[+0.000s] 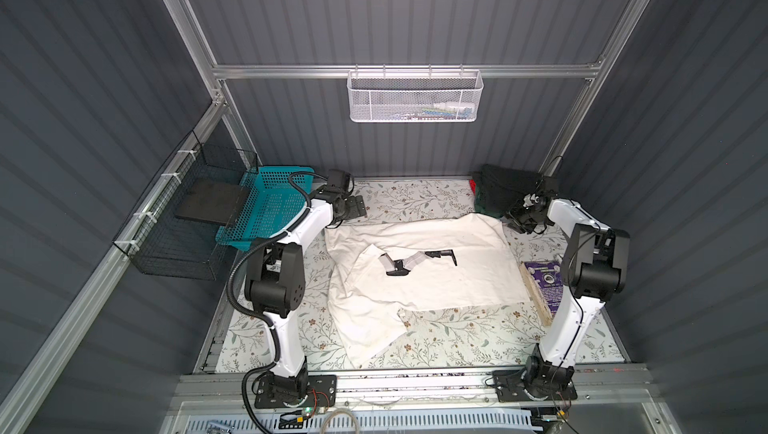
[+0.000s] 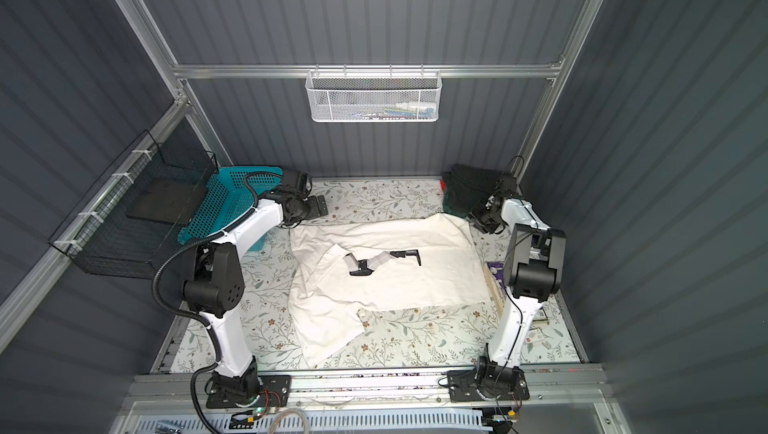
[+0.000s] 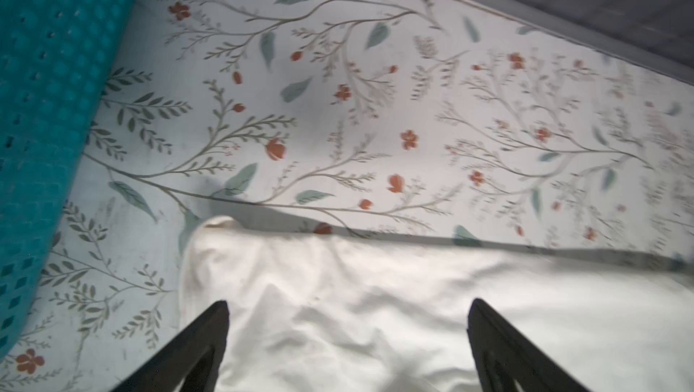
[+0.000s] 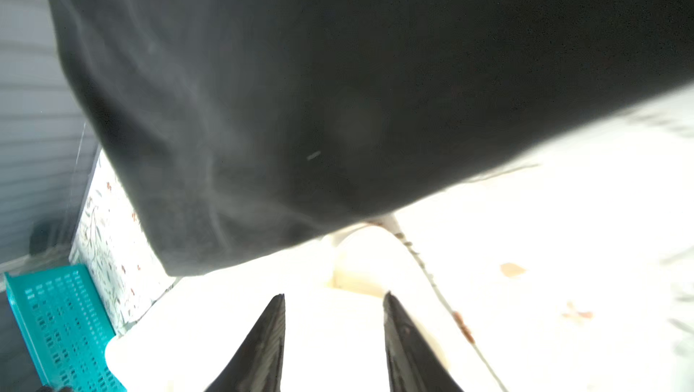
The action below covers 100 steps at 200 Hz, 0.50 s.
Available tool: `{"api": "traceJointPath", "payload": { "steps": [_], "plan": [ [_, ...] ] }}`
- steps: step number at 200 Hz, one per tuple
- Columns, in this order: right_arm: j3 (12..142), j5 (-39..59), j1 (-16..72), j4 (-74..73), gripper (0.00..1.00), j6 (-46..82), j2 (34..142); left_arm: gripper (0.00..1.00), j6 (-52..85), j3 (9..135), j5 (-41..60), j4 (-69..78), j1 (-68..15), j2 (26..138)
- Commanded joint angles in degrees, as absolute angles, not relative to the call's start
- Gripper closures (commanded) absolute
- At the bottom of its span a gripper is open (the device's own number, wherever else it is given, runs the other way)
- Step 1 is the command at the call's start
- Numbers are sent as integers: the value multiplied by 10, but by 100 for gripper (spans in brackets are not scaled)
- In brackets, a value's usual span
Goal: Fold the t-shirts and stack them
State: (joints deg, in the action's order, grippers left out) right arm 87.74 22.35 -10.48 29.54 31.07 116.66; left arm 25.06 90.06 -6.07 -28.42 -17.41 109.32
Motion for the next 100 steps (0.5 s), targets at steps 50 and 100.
{"api": "traceJointPath", "payload": {
  "steps": [50, 100],
  "plan": [
    [901, 228, -72, 282, 59, 329, 1213, 2, 222, 878, 18, -208, -291, 1082],
    [917, 209, -69, 286, 63, 332, 1236, 3, 203, 949, 72, -216, -342, 1162]
  ]
}}
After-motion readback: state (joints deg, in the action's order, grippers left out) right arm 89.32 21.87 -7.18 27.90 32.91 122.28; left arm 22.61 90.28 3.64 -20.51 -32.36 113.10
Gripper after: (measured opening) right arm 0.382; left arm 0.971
